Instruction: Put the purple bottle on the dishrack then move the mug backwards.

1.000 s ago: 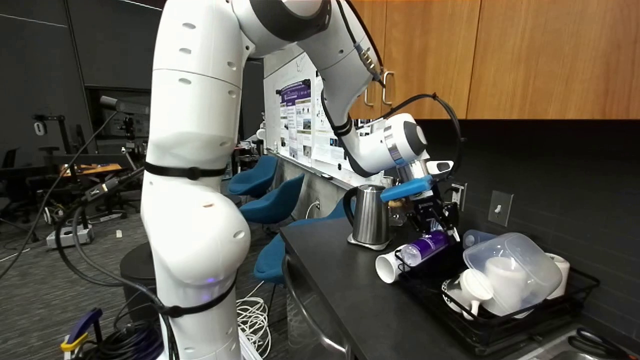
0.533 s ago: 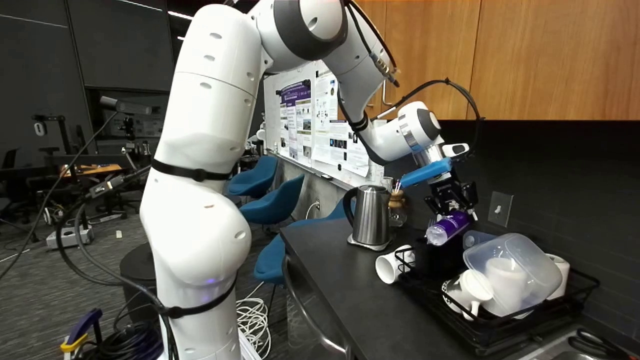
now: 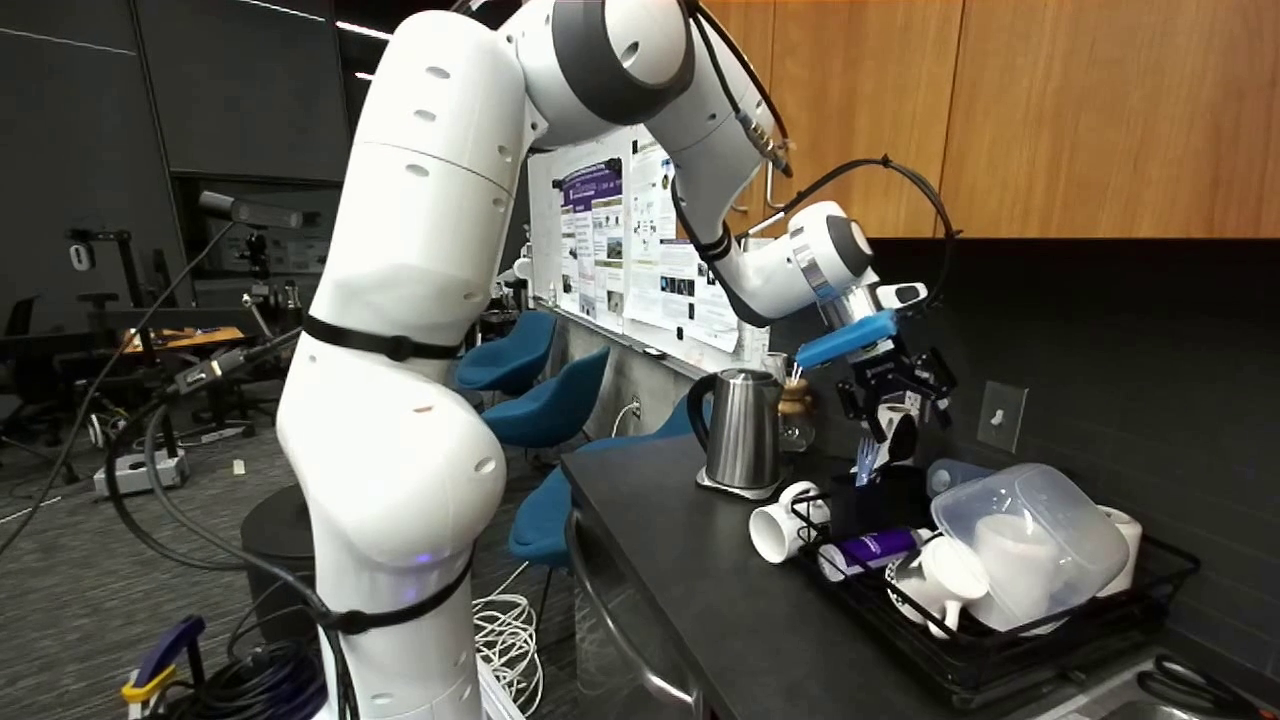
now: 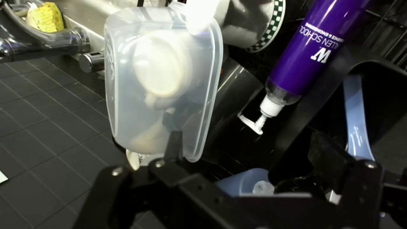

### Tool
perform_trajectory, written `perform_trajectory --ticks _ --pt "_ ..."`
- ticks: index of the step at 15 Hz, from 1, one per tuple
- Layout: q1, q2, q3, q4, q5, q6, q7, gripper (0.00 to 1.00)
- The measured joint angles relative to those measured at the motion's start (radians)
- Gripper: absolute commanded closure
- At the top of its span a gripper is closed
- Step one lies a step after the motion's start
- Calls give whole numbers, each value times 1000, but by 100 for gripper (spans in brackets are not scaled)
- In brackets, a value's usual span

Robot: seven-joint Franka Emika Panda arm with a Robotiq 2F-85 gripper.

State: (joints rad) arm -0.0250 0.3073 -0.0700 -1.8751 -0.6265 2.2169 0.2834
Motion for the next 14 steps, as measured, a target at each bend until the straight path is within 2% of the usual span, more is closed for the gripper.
perform_trajectory --ticks 5,9,14 --pt "5 -8 -3 -4 0 -31 -7 0" --pt "5 -24 -8 -22 23 -112 -8 0" --pt "-5 -53 -32 -115 71 -169 -10 0"
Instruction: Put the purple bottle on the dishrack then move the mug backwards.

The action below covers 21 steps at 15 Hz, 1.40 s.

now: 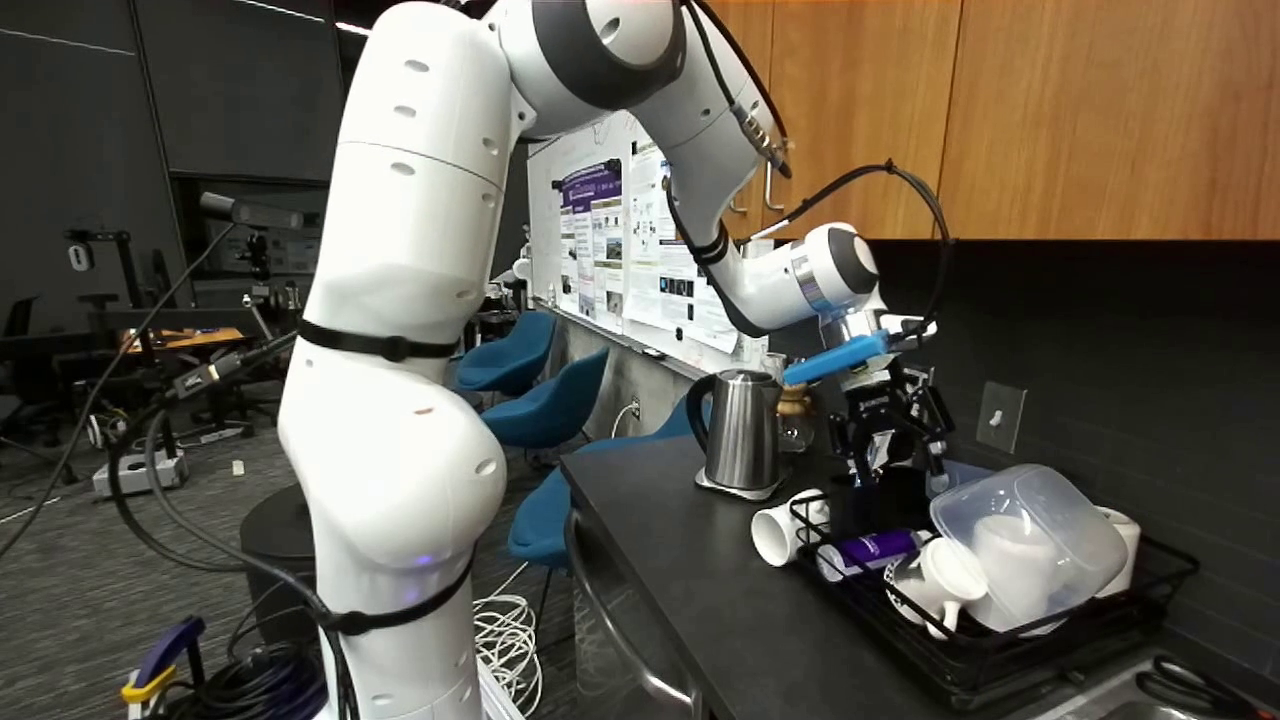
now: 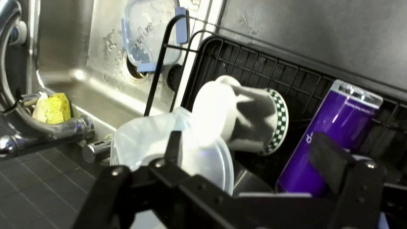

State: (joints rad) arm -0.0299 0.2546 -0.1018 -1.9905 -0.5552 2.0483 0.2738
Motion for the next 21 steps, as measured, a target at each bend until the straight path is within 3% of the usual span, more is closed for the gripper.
perform_trajectory --ticks 11,16,21 --pt "-2 -165 0 -307 86 3 7 0" --pt "3 -216 30 -377 110 41 -17 0" --pt "25 -224 84 -417 156 84 -123 0"
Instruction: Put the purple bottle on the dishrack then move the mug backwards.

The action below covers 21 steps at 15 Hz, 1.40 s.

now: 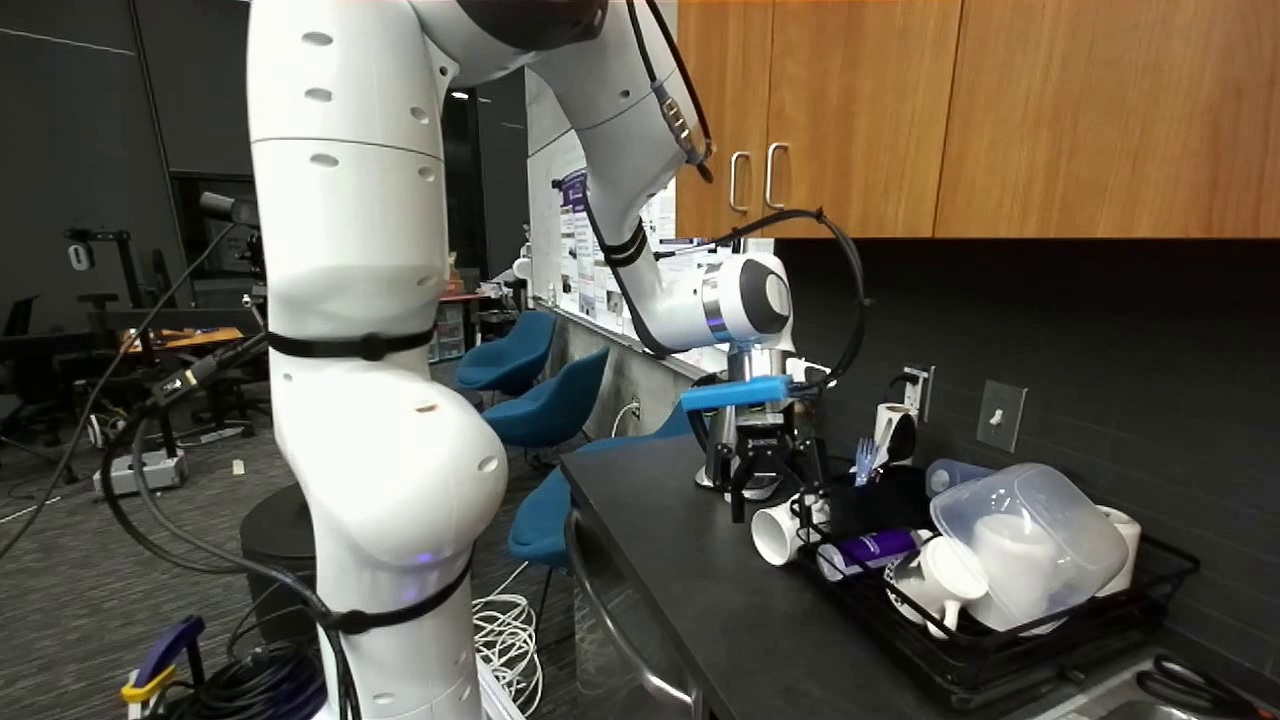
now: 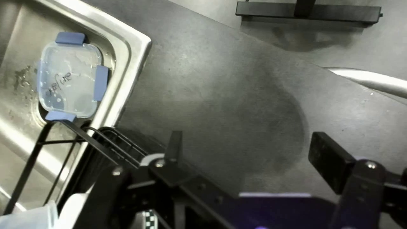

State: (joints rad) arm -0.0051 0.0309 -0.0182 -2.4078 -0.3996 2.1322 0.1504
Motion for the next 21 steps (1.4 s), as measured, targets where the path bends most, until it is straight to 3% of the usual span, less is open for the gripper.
perform_trajectory --ticks 7,21 --pt "38 1 56 -26 2 42 -120 0" --pt "89 12 115 -13 -33 238 -385 0"
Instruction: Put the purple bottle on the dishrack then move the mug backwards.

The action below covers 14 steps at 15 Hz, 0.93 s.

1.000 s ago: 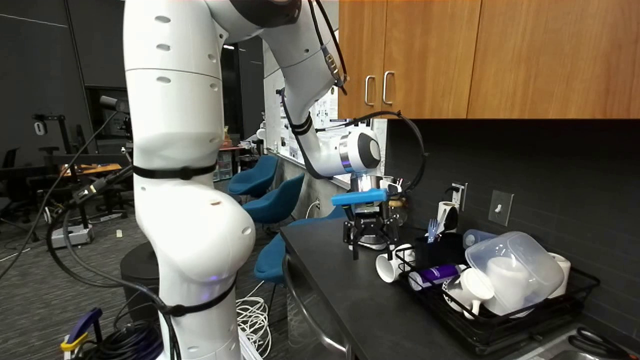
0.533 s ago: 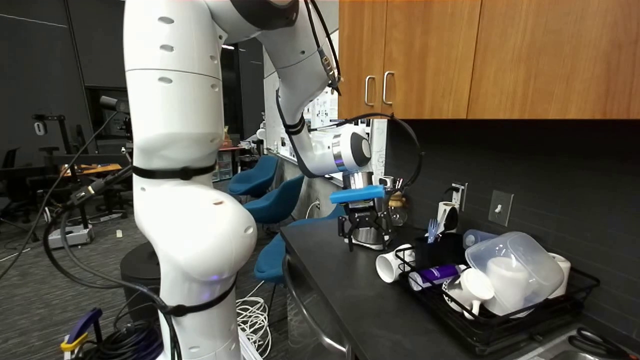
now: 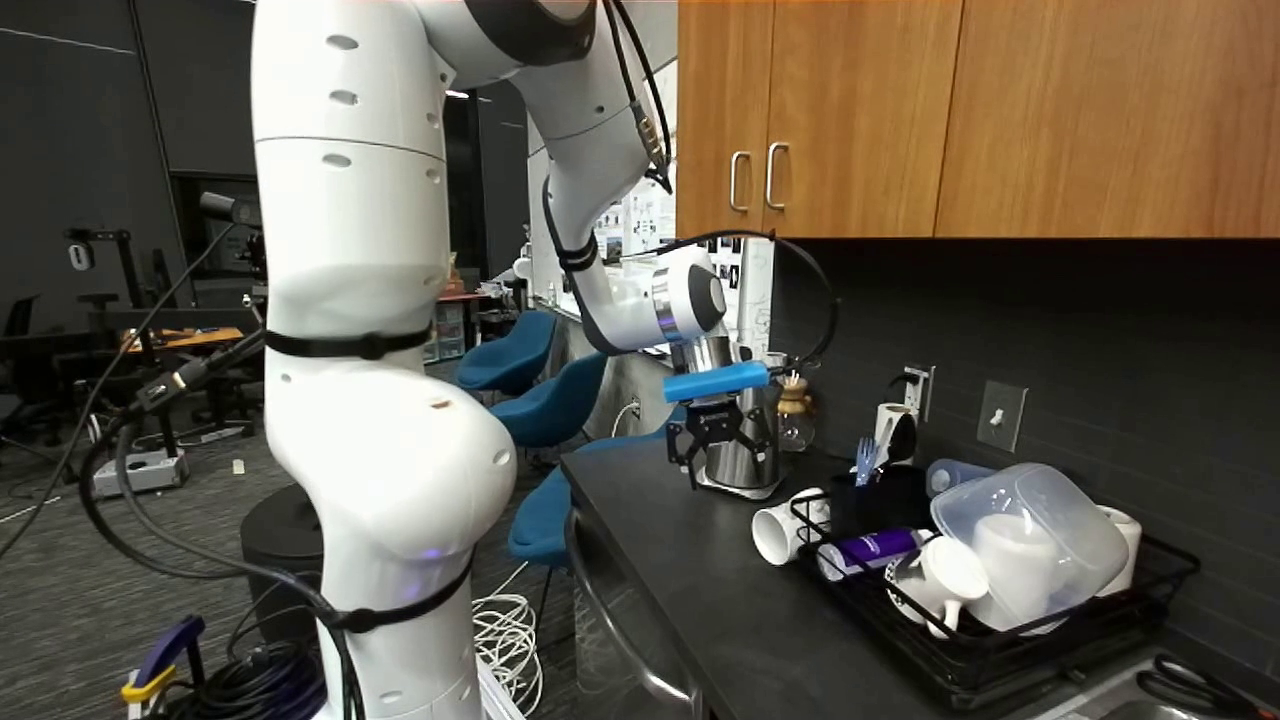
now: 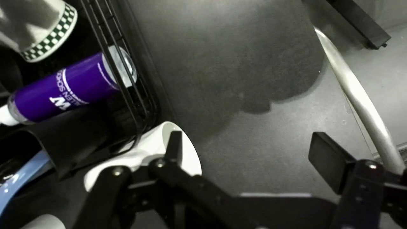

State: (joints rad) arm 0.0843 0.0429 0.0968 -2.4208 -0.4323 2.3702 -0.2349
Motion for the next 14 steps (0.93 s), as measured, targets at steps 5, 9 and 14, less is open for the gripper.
perform_trajectory --ticks 5,9,14 --pt "11 33 10 18 -72 37 -103 0" --pt "12 75 12 52 -115 45 -147 0" --pt "9 141 0 124 -130 48 -166 0"
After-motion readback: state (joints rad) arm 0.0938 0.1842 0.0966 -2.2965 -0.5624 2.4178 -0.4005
